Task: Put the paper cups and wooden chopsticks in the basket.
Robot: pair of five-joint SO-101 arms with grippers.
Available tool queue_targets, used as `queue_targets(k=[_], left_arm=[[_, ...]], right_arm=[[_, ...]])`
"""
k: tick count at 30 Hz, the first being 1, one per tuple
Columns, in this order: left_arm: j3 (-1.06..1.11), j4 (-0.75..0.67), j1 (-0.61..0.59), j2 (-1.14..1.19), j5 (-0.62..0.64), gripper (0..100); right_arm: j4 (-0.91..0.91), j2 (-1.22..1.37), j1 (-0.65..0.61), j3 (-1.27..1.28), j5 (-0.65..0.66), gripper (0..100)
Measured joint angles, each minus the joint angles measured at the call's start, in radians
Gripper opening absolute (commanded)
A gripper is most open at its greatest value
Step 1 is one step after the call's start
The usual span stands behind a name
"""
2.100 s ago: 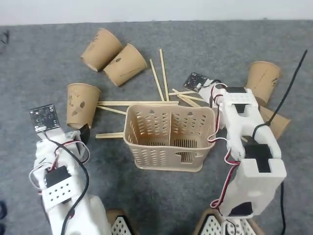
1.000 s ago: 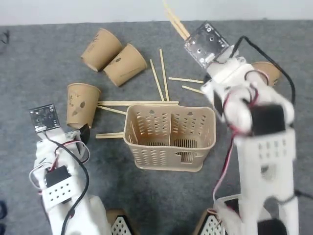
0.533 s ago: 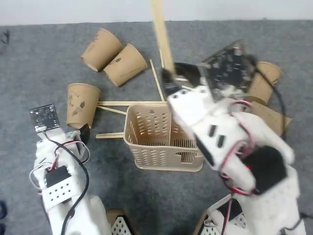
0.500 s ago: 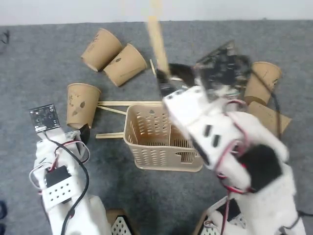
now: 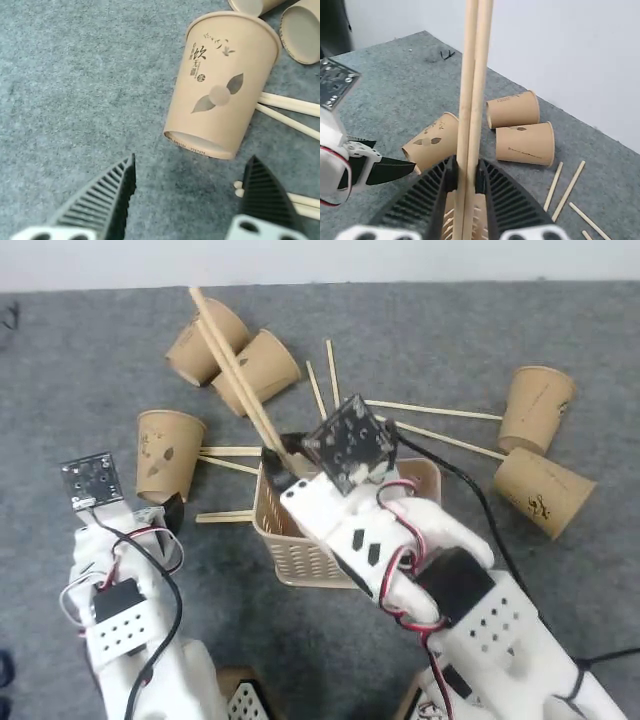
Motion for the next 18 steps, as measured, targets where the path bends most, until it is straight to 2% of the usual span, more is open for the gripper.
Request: queue_targets(k=[3, 9, 18], left_arm=[[0.0, 0.0, -0.002, 0.0, 0.0, 33], [0.0, 0.0, 0.0, 0.0, 0.0, 33], [0.0, 0.0, -0.002, 0.0, 0.0, 33]], right_arm=[[0.014, -0.031, 0.005, 0.011, 0.069, 1.8], [0.104, -0.048, 0.002, 0.011, 0.112, 18.3], [0.184, -0.048, 0.0, 0.011, 0.118, 17.3]])
